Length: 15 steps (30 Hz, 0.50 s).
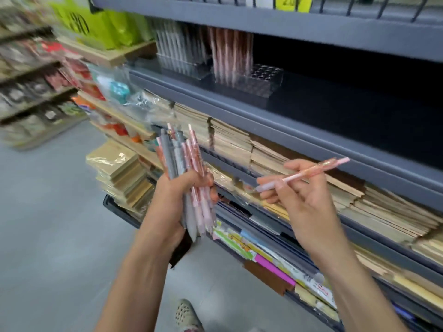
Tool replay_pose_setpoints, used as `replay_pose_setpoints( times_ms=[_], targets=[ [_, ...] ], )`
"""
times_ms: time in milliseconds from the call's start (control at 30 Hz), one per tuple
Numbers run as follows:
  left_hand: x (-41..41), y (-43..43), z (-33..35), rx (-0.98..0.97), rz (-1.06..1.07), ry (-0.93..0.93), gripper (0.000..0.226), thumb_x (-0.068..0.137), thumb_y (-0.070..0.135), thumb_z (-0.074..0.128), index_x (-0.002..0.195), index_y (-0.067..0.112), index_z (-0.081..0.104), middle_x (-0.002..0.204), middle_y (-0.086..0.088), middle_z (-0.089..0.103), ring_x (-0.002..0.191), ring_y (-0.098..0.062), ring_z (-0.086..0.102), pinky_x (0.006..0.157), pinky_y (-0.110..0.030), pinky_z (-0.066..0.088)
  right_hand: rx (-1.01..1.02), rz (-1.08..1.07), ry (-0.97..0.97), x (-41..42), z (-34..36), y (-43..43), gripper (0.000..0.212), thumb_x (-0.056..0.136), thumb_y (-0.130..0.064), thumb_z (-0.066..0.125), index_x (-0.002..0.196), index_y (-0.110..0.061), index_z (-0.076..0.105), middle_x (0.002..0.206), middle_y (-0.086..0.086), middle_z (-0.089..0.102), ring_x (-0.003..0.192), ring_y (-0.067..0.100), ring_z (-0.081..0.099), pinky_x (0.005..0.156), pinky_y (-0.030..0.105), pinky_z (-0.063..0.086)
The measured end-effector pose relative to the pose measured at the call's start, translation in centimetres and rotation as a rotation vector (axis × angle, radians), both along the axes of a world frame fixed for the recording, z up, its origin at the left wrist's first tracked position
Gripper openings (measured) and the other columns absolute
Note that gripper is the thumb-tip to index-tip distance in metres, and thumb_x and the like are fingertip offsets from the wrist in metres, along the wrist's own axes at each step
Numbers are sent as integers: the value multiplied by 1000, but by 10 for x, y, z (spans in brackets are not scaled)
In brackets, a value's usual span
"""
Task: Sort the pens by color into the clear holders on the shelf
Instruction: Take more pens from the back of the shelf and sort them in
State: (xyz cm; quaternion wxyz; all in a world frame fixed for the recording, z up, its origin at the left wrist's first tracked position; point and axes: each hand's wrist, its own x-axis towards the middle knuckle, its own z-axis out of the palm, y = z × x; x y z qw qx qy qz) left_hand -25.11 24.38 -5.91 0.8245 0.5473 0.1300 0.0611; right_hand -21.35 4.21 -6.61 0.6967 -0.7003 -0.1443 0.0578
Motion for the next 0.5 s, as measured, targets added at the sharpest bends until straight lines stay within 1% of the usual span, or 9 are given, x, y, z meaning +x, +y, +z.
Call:
replay_pose_setpoints(
  times_ms=[33,100,167,233,267,333,400,433,500],
  targets=[
    [3,18,0,9,-6,-3,31,70,1,58,99,7,51,74,-8,60,55,-22,59,57,-34,54,-17,-9,-10,4,-1,19,31,100,-11,48,105,-41,43,101,-1,73,92,15,69,80,30,56],
    [11,55,1,20,-26,0,31,70,1,58,100,7,52,74,-9,60,55,-22,59,57,-34,54,-47,-41,-22,10,-1,56,36,101,-10,45,102,-46,39,100,-2,73,89,12,68,78,30,51],
    [21,88,1,41,-50,19,31,68,2,59,98,7,53,74,-10,60,55,-23,59,56,-34,54,-73,-91,-18,17,-1,91,33,102,-13,41,107,-45,37,96,-5,72,82,6,65,78,33,48],
    [33,117,0,71,-78,23,32,67,1,61,97,7,53,74,-11,60,55,-25,59,58,-36,53,-106,-148,-12,25,-2,122,31,103,-17,39,114,-47,37,87,-8,68,73,1,59,82,39,47],
    [40,129,-1,78,-104,13,32,67,1,62,97,8,54,74,-11,60,55,-25,58,59,-36,53,-128,-166,-20,29,-2,134,31,103,-20,38,117,-47,38,82,-9,65,70,-1,56,82,39,46],
    [53,148,-2,78,-162,-18,27,67,1,64,90,15,62,73,-11,59,54,-25,57,57,-35,52,-155,-192,-46,36,-2,153,27,104,-26,36,118,-47,43,73,-11,59,64,0,51,74,35,45],
    [67,162,-3,56,-219,-36,25,67,3,65,76,26,70,72,-10,59,53,-24,57,54,-33,52,-161,-234,-60,42,1,166,21,104,-36,33,113,-47,48,68,-10,55,60,6,48,62,32,45],
    [74,168,-3,37,-248,-36,25,68,3,65,73,28,70,73,-10,59,53,-23,58,53,-32,52,-159,-259,-59,46,3,171,20,103,-40,32,111,-46,49,67,-9,55,58,7,47,57,28,44],
    [91,177,-5,9,-296,-28,20,66,7,67,74,25,69,74,-9,60,54,-23,58,52,-32,51,-133,-303,-50,55,5,177,20,104,-39,33,109,-42,52,67,-2,57,57,6,49,52,20,45]
  ],
)
